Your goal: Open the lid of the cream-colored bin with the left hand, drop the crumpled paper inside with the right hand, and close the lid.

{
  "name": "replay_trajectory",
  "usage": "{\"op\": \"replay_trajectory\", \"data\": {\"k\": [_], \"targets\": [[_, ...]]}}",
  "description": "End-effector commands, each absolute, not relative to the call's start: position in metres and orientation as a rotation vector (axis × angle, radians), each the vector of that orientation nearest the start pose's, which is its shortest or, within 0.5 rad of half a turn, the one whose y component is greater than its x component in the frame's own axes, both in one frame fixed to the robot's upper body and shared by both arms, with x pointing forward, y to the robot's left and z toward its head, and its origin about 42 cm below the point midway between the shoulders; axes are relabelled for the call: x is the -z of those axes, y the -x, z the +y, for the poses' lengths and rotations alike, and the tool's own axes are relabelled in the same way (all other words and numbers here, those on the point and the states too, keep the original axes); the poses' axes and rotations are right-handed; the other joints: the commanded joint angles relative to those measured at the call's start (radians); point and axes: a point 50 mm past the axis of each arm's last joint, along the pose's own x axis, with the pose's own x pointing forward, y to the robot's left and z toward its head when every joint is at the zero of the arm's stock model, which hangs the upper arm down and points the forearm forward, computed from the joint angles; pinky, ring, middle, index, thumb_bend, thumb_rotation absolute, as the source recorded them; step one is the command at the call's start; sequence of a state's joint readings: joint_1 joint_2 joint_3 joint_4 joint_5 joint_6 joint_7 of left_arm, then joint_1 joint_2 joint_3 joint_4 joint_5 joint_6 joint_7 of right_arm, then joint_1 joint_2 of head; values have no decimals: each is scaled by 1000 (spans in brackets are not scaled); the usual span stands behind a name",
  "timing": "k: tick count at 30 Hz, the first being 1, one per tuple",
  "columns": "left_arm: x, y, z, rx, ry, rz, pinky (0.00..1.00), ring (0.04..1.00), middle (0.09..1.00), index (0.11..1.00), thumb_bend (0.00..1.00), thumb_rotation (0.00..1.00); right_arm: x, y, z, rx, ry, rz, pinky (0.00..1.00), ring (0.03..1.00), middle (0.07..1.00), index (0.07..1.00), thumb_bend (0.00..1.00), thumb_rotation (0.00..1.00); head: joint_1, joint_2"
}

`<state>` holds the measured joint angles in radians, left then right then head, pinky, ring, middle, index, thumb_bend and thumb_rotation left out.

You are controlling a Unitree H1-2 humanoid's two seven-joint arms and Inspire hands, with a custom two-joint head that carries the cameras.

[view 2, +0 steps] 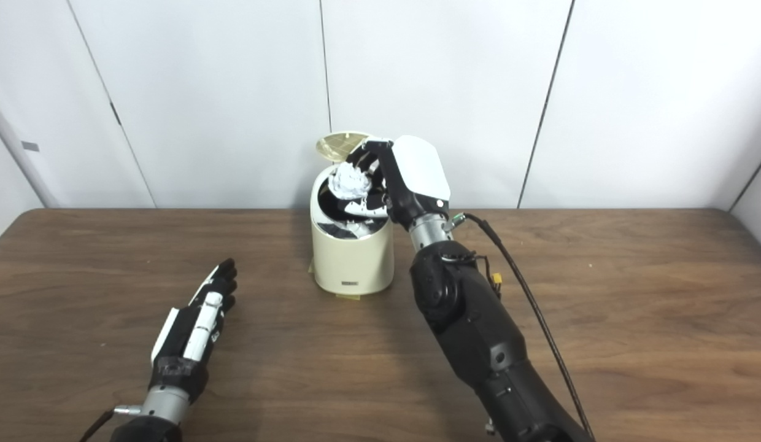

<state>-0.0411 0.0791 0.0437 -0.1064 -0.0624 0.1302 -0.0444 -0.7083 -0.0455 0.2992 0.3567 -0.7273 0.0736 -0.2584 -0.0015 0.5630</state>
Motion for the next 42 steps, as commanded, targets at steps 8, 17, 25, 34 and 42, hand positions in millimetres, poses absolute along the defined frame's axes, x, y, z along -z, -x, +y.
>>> {"op": "replay_trajectory", "data": {"k": [8,17,25,34,42], "targets": [[-133,-296,235,34,-18,-26,984,986,981,1000,587,815,-277,-466,-92,-48,909,-480,366,404,507,559,502,0,0,6],[-133,-296,234,33,-21,-28,983,982,979,1000,584,820,-272,-464,-93,-103,966,-407,189,281,473,707,573,0,0,7],[-133,-295,233,31,-7,-30,982,981,981,1000,597,809,-274,-462,-91,-130,998,-400,267,391,485,732,897,210,2,11],[-132,-296,233,30,-16,-30,982,982,978,1000,599,809,-273,-462,-93,-129,1012,-392,415,569,650,724,907,227,1,13],[-134,-296,232,31,-9,-36,980,981,979,1000,589,808,-275,-462,-93,-132,1004,-389,447,600,674,716,904,216,1,16]]}}
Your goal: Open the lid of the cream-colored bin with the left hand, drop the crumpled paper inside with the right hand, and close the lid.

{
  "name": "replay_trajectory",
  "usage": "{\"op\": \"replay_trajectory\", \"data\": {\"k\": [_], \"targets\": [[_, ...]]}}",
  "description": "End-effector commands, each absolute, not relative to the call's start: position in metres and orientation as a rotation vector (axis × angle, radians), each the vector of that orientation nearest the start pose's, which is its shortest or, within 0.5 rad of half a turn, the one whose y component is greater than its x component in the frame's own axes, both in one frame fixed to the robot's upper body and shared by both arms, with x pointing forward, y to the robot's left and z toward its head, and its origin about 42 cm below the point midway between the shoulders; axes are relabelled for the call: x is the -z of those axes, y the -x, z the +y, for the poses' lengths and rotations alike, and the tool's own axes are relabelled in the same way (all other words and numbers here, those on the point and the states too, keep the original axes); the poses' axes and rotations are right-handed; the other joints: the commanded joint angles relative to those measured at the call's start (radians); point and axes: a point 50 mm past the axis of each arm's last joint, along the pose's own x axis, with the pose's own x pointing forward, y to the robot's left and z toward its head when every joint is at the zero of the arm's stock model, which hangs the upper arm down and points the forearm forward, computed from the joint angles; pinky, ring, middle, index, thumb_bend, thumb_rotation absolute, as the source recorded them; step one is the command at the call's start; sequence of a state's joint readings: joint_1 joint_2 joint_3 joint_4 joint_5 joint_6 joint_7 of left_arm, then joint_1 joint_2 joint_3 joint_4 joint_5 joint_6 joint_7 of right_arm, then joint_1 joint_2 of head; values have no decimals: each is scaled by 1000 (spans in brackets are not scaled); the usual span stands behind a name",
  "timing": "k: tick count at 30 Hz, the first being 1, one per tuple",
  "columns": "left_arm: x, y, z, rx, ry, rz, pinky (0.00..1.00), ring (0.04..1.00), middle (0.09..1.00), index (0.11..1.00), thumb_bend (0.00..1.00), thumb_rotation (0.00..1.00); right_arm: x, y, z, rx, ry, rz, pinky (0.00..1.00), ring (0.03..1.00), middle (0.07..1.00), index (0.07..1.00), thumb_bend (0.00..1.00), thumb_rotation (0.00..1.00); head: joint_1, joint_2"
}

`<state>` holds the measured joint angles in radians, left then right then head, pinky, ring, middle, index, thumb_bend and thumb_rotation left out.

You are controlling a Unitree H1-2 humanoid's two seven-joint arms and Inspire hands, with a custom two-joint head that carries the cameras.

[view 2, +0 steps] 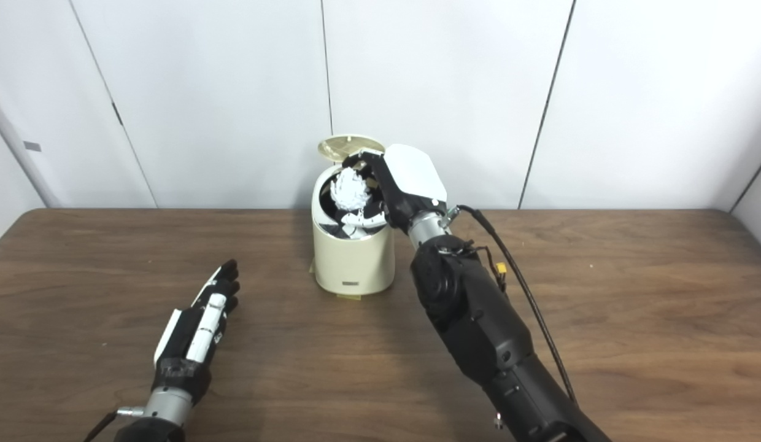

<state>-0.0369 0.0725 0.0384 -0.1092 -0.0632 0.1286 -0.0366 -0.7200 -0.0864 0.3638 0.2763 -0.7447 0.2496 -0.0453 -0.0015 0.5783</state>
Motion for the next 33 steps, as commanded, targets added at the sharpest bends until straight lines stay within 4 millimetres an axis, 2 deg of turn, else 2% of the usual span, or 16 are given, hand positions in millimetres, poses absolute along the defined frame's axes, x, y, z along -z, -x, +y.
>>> {"op": "replay_trajectory", "data": {"k": [1,7,12,16,22,27,30,33], "targets": [[-134,-296,232,30,-10,-35,980,982,978,1000,595,809,-275,-461,-93,-132,1003,-389,467,625,693,716,905,217,1,1],[-133,-296,232,28,-1,-33,985,982,978,1000,603,802,-279,-461,-94,-122,1006,-397,551,687,744,713,912,217,1,1],[-133,-296,231,29,-3,-32,990,981,977,1000,596,805,-285,-459,-94,-115,1000,-413,541,675,735,716,907,219,-1,5],[-134,-297,231,31,0,-33,997,987,982,1000,591,807,-289,-457,-93,-110,1005,-437,602,727,762,728,904,221,-1,5],[-134,-298,230,30,0,-30,1000,992,984,1000,597,808,-289,-458,-95,-114,1004,-454,676,773,786,756,957,322,-5,7],[-134,-299,230,29,7,-29,997,984,978,1000,603,800,-288,-458,-97,-118,1010,-438,690,782,798,767,924,395,-6,7],[-134,-299,230,32,11,-29,1000,982,976,1000,595,790,-287,-457,-98,-124,1015,-419,691,779,797,767,865,457,-8,9],[-133,-299,230,31,11,-28,1000,978,972,1000,596,787,-287,-456,-98,-125,1020,-413,679,772,795,766,816,476,-7,8]]}}
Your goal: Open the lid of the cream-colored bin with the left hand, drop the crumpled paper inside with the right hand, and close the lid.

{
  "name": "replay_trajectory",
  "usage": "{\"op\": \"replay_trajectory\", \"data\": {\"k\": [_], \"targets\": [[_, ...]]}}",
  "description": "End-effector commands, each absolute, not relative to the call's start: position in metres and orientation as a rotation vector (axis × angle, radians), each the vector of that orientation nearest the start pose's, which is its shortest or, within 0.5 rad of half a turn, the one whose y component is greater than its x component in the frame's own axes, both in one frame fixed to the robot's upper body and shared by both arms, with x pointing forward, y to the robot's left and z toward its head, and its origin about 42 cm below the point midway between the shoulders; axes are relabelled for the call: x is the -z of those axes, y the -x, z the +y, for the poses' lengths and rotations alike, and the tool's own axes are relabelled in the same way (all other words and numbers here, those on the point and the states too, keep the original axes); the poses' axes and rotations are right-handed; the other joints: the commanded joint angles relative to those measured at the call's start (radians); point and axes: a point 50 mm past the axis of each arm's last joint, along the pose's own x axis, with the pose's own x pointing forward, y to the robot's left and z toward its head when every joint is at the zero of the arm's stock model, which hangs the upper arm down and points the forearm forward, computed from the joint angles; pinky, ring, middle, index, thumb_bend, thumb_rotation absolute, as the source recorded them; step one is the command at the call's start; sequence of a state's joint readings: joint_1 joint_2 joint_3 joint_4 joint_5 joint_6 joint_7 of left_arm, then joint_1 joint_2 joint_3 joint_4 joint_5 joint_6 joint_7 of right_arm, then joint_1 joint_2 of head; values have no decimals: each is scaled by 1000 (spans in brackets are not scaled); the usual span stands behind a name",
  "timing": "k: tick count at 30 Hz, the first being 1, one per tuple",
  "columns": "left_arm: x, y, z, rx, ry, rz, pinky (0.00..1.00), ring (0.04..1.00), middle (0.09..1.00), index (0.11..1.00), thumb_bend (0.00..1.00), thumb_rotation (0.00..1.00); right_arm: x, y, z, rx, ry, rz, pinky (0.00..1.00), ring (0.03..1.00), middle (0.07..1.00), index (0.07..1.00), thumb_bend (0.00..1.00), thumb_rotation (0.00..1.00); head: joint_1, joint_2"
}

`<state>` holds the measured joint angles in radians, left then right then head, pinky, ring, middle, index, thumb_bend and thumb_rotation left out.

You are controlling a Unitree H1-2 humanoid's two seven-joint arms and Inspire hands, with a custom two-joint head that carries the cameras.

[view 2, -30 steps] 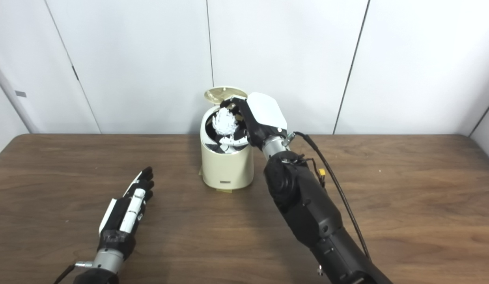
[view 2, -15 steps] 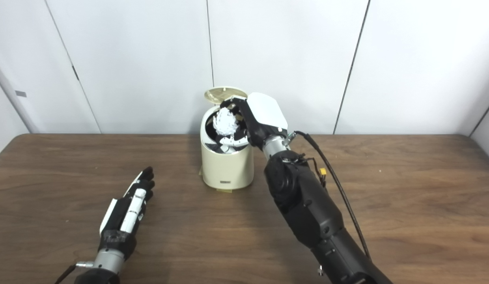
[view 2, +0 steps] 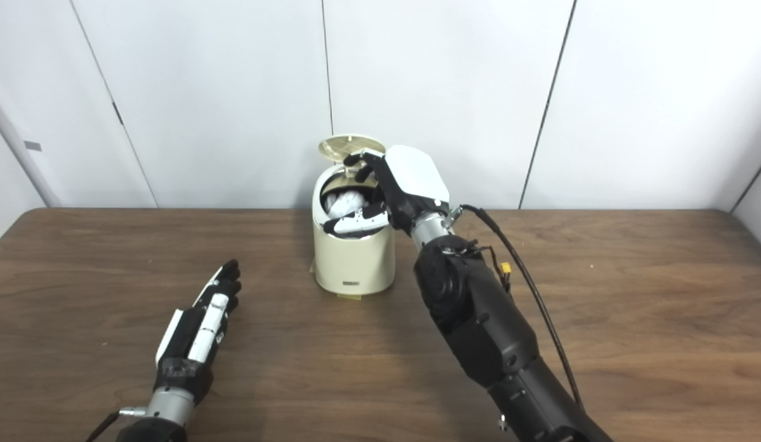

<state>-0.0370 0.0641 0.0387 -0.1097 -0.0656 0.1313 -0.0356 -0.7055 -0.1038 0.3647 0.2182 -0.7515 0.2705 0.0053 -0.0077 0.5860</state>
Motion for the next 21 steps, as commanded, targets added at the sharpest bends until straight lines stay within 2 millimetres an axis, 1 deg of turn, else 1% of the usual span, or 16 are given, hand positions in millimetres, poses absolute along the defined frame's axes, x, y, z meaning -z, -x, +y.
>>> {"op": "replay_trajectory", "data": {"k": [1,4,8,13,17,19,20,21], "targets": [[-133,-299,230,31,12,-28,1000,977,971,1000,601,786,-286,-456,-98,-125,1021,-415,675,769,791,762,799,477,-1,1],[-133,-298,230,33,12,-28,996,974,971,1000,594,784,-285,-456,-99,-125,1022,-409,676,763,786,758,749,509,-1,1],[-133,-298,230,30,10,-31,996,975,971,1000,598,782,-283,-456,-98,-129,1021,-401,669,761,784,757,714,535,-1,2],[-132,-297,231,33,14,-29,1000,979,978,1000,595,785,-281,-456,-99,-137,1015,-394,657,758,785,756,697,522,-2,2],[-131,-297,231,32,13,-27,998,980,979,1000,608,783,-281,-455,-99,-132,1009,-400,664,759,783,754,703,509,-2,2],[-131,-296,231,31,14,-25,993,980,978,1000,616,786,-281,-454,-99,-120,996,-417,658,755,782,753,707,497,-4,0],[-131,-296,231,31,17,-23,996,979,977,1000,610,780,-282,-453,-99,-105,979,-435,639,737,770,742,709,454,-4,0],[-131,-296,231,30,20,-21,998,978,976,1000,612,770,-282,-452,-99,-94,968,-448,607,710,752,723,721,373,-4,0]]}}
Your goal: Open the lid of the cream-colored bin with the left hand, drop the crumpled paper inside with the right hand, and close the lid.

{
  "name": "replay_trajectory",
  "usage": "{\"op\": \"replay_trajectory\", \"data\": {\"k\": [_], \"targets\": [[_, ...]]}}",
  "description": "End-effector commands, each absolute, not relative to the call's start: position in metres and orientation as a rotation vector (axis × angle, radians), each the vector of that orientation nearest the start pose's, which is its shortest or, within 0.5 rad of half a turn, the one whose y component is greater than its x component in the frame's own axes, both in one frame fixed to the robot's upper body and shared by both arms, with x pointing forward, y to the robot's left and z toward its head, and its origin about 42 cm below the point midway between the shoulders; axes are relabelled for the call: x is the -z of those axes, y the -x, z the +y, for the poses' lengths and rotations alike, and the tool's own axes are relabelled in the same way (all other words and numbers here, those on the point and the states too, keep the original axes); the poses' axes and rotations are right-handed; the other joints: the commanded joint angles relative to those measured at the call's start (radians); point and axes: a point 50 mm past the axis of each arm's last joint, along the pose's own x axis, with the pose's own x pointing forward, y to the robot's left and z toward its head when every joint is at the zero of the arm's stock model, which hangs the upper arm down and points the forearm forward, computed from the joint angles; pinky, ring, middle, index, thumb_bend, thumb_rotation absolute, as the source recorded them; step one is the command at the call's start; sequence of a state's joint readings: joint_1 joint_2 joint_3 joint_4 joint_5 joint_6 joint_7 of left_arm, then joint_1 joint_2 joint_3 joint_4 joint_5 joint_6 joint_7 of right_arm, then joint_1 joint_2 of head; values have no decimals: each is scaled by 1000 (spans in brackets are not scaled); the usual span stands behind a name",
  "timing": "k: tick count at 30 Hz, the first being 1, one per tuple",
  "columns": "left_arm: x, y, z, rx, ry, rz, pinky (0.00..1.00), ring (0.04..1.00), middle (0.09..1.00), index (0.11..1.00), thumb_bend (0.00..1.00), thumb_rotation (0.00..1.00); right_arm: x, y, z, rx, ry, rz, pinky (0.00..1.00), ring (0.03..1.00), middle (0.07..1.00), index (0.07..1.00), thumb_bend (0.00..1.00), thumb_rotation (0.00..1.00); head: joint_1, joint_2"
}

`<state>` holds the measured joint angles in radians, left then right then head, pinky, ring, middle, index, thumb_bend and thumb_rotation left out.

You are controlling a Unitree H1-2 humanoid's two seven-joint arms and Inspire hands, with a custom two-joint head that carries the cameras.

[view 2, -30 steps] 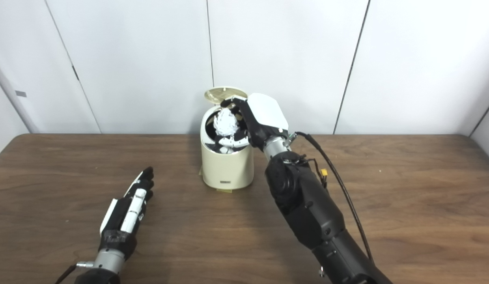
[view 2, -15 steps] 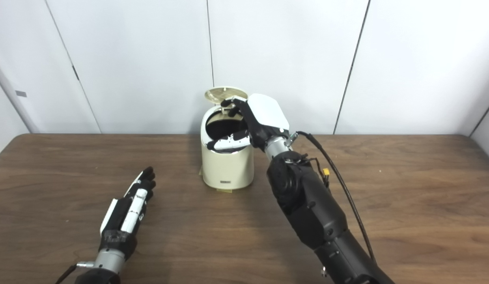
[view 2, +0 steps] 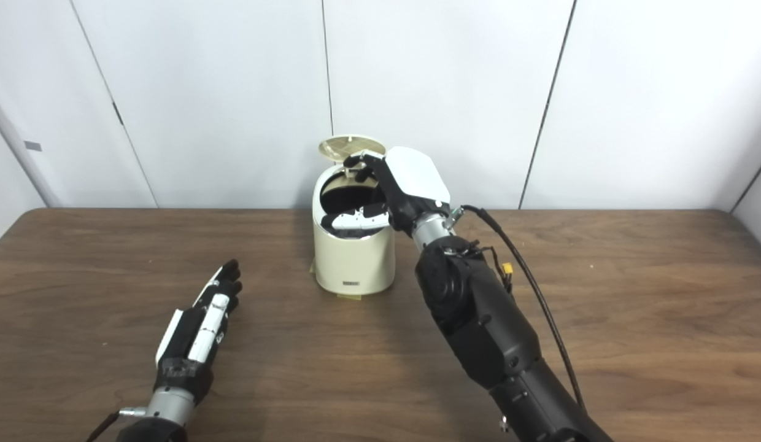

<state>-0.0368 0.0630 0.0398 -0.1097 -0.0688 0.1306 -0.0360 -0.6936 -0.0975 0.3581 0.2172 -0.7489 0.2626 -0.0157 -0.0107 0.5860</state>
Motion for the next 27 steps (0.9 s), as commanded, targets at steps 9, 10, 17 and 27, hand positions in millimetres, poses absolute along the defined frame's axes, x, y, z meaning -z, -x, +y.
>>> {"op": "replay_trajectory", "data": {"k": [9,10,17,27], "targets": [[-129,-295,229,38,22,-12,1000,981,969,1000,601,768,-284,-445,-102,59,776,-681,348,395,495,519,507,1,-3,0],[-129,-296,230,38,21,-12,1000,982,972,1000,601,769,-284,-443,-103,71,764,-697,340,385,498,500,502,0,-5,-1],[-129,-296,229,42,24,-11,1000,987,977,1000,595,767,-294,-433,-109,100,731,-739,318,376,508,483,496,0,-8,-1],[-128,-299,230,47,25,-9,1000,997,976,1000,601,775,-300,-407,-137,133,748,-781,430,399,517,494,501,0,-24,-7]]}}
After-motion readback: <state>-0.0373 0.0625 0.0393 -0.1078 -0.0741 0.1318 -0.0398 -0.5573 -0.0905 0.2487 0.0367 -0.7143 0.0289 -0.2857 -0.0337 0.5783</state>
